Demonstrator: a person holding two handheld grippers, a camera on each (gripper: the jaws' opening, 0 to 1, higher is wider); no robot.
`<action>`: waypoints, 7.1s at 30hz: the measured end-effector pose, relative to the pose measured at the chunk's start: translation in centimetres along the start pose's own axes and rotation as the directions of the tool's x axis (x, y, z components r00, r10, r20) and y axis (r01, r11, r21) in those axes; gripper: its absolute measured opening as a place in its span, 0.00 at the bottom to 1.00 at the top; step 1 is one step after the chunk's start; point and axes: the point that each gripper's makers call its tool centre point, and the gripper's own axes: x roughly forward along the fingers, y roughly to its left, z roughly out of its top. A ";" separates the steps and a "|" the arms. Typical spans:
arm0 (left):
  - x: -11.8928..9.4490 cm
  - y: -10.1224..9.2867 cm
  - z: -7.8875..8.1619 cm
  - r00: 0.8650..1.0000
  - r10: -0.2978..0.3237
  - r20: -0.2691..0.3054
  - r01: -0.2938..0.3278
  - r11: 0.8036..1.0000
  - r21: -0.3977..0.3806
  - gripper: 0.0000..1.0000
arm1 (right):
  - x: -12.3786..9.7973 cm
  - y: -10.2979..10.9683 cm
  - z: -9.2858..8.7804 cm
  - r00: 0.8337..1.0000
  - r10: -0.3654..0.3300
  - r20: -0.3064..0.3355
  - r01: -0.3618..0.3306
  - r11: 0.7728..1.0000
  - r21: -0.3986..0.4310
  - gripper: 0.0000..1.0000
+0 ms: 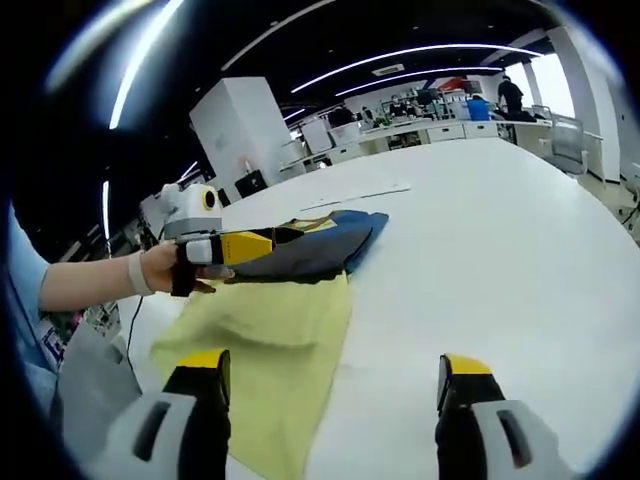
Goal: Fold the garment on the visible template until the final outline fits inside the template.
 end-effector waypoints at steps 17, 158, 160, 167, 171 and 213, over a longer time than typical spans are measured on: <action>-12.3 3.9 -1.0 0.983 0.181 0.027 -0.182 0.983 0.036 0.99 | 1.0 2.4 1.0 0.999 0.037 -0.015 -0.038 0.998 -0.043 0.85; -32.6 -8.4 -13.6 0.979 -0.011 -0.205 -0.108 0.823 -0.558 0.00 | -11.0 7.4 -7.8 0.976 0.201 -0.086 -0.157 0.918 0.364 0.00; -32.4 -7.7 -12.6 0.983 0.003 -0.185 -0.105 0.834 -0.542 0.00 | -10.7 7.3 -6.5 0.977 0.206 -0.063 -0.169 0.915 0.366 0.00; -30.7 -4.1 -8.3 0.990 0.058 -0.129 -0.113 0.876 -0.470 0.00 | -8.5 7.0 -1.3 0.975 0.223 -0.001 -0.211 0.926 0.313 0.00; -29.7 -2.1 -5.3 0.993 0.093 -0.069 -0.114 0.881 -0.460 0.00 | -7.0 6.8 2.2 0.971 0.236 0.025 -0.235 0.939 0.250 0.00; -20.8 16.9 -0.9 0.925 0.380 -0.009 -0.323 0.774 -0.545 0.00 | 10.8 -4.7 12.3 0.996 0.088 0.011 -0.089 0.992 0.087 0.00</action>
